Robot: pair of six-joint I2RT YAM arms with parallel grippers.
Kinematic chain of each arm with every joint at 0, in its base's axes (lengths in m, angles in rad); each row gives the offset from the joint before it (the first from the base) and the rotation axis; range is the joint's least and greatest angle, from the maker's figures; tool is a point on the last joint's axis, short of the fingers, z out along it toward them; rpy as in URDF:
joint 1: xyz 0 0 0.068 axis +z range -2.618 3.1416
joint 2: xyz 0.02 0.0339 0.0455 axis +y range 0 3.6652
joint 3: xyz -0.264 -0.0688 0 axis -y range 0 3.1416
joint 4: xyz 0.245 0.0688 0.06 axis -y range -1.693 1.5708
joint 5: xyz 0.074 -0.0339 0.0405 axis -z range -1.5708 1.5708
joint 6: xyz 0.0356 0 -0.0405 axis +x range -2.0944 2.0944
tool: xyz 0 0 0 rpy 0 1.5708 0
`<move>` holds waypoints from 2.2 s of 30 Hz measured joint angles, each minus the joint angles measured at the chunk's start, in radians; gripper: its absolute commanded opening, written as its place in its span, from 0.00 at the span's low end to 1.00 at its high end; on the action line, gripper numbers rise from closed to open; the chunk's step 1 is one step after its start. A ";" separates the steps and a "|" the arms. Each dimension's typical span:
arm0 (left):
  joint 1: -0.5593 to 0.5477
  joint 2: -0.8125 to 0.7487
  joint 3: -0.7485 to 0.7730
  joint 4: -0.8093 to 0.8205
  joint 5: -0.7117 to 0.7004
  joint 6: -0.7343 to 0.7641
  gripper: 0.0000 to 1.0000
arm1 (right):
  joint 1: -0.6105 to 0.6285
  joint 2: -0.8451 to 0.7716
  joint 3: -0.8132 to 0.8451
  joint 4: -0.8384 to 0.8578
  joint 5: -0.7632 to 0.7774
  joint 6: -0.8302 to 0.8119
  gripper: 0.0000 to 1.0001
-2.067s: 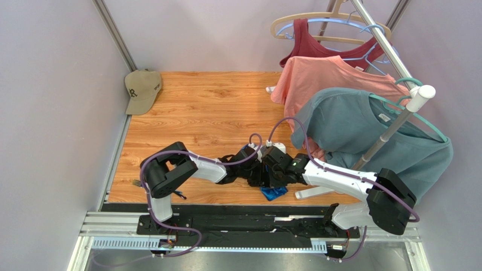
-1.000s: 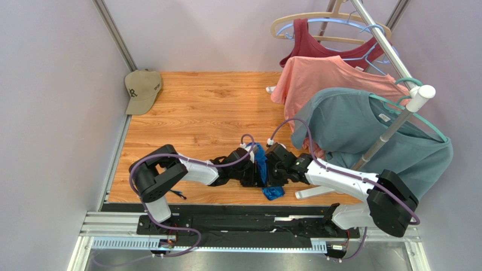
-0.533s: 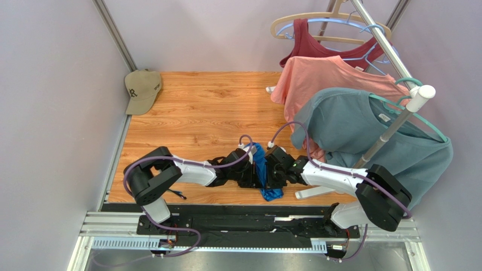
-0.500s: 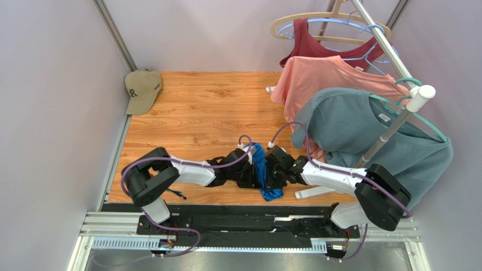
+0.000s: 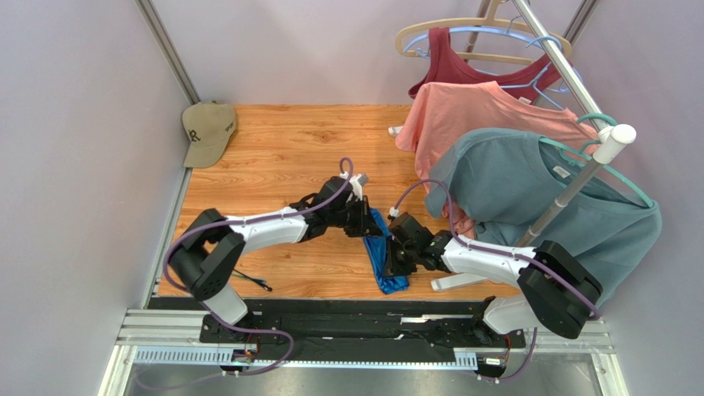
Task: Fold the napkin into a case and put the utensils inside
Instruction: Smooth out the smaller rectangle-folded napkin at the center of the board.
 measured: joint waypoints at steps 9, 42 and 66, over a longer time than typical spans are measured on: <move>0.006 0.232 0.079 -0.005 0.012 0.039 0.00 | 0.000 -0.011 -0.013 0.012 -0.019 -0.011 0.13; 0.064 0.253 0.033 0.082 0.097 0.122 0.00 | -0.222 -0.051 0.010 0.057 -0.229 -0.113 0.05; 0.192 0.257 0.110 -0.062 0.073 0.192 0.00 | -0.206 0.128 0.016 0.182 -0.263 -0.184 0.01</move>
